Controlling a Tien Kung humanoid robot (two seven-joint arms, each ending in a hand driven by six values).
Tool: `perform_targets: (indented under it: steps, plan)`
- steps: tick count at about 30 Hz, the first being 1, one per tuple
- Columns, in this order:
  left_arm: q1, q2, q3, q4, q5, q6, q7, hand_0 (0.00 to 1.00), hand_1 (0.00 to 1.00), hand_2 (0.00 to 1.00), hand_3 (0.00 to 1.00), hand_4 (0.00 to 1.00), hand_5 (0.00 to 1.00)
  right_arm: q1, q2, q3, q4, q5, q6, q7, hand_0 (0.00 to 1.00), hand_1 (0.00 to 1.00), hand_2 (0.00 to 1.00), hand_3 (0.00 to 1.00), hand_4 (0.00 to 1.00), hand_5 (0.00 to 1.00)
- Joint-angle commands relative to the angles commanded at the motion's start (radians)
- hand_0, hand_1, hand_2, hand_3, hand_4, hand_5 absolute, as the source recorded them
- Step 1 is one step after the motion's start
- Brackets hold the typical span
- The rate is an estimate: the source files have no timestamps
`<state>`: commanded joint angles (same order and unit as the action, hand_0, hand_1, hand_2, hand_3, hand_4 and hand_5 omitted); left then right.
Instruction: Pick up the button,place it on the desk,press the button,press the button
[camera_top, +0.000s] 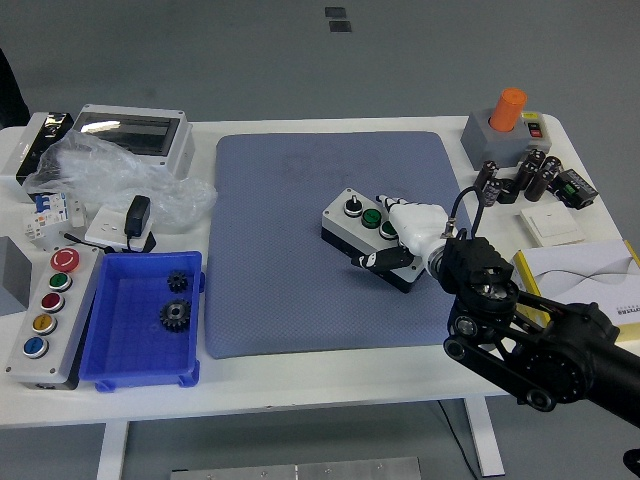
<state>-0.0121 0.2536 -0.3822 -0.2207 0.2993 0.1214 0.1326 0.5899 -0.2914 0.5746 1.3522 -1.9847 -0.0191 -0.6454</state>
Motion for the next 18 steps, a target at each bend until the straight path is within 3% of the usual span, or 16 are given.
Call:
perform_targets:
  steps: [4,5,10,11,16,17,18]
  plan:
    - [0.0,0.0,0.0,0.0,0.0,0.0,-0.001,0.663,0.688,0.607,0.634,0.63,0.335,0.001,-0.002,-0.001,0.002,-0.013,-0.012,0.0,0.358,0.63,0.656,0.947,0.998,0.442]
    - [0.0,0.0,0.0,0.0,0.0,0.0,-0.001,0.663,0.688,0.608,0.634,0.63,0.337,0.002,-0.003,-0.003,0.002,-0.017,-0.014,0.0,0.308,0.571,0.579,0.787,0.981,0.392]
    - [0.0,0.0,-0.001,0.0,0.0,0.0,-0.002,0.663,0.688,0.608,0.634,0.63,0.337,0.003,-0.003,-0.016,-0.002,-0.025,-0.02,0.0,0.308,0.571,0.579,0.787,0.981,0.392]
    - [0.0,0.001,0.0,0.0,-0.001,0.0,-0.002,0.663,0.687,0.608,0.635,0.628,0.337,0.003,-0.002,-0.019,-0.002,-0.026,-0.022,0.0,0.266,0.469,0.466,0.567,0.803,0.237]
    - [0.001,0.0,0.001,0.001,-0.003,0.001,-0.003,0.663,0.687,0.608,0.635,0.628,0.337,0.0,0.0,-0.032,-0.004,-0.029,-0.037,0.0,0.266,0.469,0.466,0.567,0.803,0.237]
    - [0.002,0.0,0.001,0.001,-0.004,0.001,-0.004,0.663,0.688,0.609,0.635,0.627,0.339,0.0,0.001,-0.034,-0.004,-0.03,-0.04,0.0,0.258,0.468,0.435,0.516,0.763,0.151]
    - [0.002,0.0,0.002,0.001,-0.004,0.001,-0.004,0.663,0.688,0.609,0.635,0.627,0.339,0.0,0.001,-0.034,-0.003,-0.031,-0.044,0.0,0.258,0.468,0.435,0.516,0.763,0.151]
